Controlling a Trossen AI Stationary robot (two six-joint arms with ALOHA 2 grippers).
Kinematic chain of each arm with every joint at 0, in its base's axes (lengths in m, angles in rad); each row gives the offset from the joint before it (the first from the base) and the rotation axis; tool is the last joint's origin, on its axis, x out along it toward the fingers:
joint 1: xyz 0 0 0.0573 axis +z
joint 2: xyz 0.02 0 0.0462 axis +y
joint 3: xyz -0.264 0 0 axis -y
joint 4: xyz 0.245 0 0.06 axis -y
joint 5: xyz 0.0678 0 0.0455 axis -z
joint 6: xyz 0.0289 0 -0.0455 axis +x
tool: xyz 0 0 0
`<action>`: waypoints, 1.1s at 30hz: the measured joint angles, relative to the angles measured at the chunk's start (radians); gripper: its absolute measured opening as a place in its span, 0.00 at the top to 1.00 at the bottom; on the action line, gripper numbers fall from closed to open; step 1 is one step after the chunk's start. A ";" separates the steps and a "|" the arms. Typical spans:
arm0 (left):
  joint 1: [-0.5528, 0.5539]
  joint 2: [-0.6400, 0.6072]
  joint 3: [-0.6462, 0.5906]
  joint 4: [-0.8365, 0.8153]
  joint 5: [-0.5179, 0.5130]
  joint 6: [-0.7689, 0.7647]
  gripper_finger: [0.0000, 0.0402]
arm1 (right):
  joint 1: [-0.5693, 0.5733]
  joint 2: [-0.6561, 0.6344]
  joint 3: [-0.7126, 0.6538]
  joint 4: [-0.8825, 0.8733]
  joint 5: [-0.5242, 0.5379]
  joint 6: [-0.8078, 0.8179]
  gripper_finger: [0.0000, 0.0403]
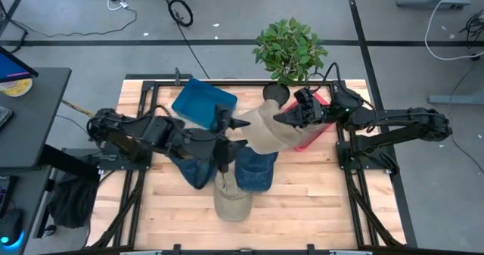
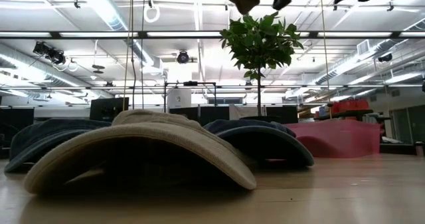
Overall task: Pick & Place hat
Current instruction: Put the left brown cap into the red bin
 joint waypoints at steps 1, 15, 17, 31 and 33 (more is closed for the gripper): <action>-0.011 -0.011 0.000 -0.008 -0.005 -0.033 0.37 | -0.006 -0.019 0.000 -0.035 -0.002 -0.003 1.00; -0.068 -0.156 0.000 -0.035 -0.133 -0.278 0.42 | -0.112 -0.230 0.000 -0.556 -0.237 -0.066 1.00; -0.068 -0.161 0.001 -0.034 -0.134 -0.296 0.42 | -0.131 -0.234 0.000 -0.618 -0.252 -0.114 1.00; -0.132 -0.202 0.001 0.019 -0.086 -0.440 0.42 | -0.409 -0.233 0.000 -1.054 -0.375 -0.616 1.00; -0.145 -0.218 0.001 0.025 -0.086 -0.459 0.42 | -0.450 -0.233 0.000 -1.107 -0.375 -0.694 1.00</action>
